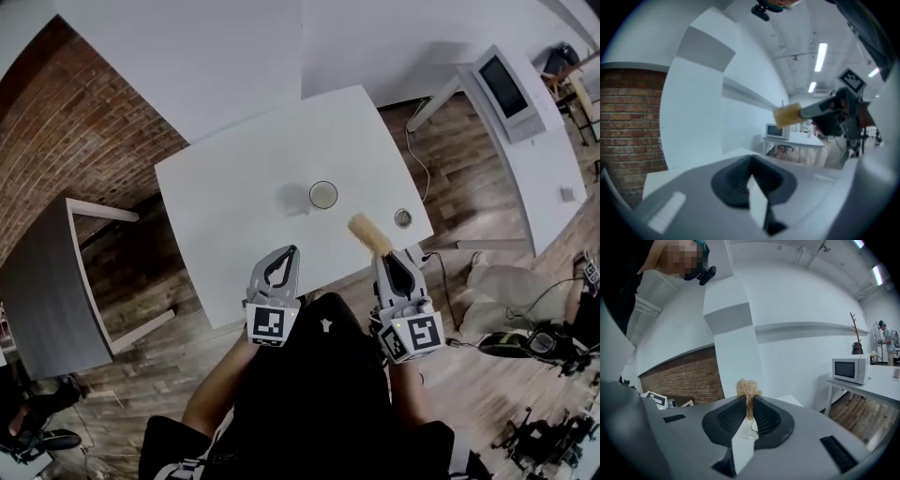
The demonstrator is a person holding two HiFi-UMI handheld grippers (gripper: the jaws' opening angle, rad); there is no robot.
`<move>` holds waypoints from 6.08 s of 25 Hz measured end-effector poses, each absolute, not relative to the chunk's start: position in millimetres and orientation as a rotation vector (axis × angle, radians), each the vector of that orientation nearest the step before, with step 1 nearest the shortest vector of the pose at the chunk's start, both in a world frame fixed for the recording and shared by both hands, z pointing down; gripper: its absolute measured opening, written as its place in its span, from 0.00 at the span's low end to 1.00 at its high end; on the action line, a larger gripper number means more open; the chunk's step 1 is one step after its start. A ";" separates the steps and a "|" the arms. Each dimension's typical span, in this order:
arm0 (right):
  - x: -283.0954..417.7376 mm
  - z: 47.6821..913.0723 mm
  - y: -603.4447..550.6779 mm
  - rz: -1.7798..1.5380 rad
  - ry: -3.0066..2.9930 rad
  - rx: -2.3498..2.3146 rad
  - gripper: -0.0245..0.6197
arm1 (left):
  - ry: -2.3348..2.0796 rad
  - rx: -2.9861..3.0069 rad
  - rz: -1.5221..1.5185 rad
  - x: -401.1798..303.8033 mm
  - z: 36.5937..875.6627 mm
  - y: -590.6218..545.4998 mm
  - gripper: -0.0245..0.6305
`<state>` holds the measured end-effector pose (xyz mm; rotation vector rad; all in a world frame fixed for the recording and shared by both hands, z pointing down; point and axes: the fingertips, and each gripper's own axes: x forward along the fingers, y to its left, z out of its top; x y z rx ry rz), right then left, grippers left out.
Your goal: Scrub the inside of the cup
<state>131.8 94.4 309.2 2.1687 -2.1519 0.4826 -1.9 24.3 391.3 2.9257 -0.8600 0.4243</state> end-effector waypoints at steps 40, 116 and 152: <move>133.3 470.0 -11.7 0.251 -1.927 0.731 0.10 | -0.546 2.831 1.006 87.4 585.4 -5.4 0.15; 88.0 552.1 -15.5 -0.080 -1.555 0.624 0.10 | -0.627 2.840 1.000 62.8 588.2 13.0 0.15; 91.6 539.7 1.5 0.111 -1.590 0.356 0.10 | -0.664 2.815 1.011 68.3 590.7 4.3 0.15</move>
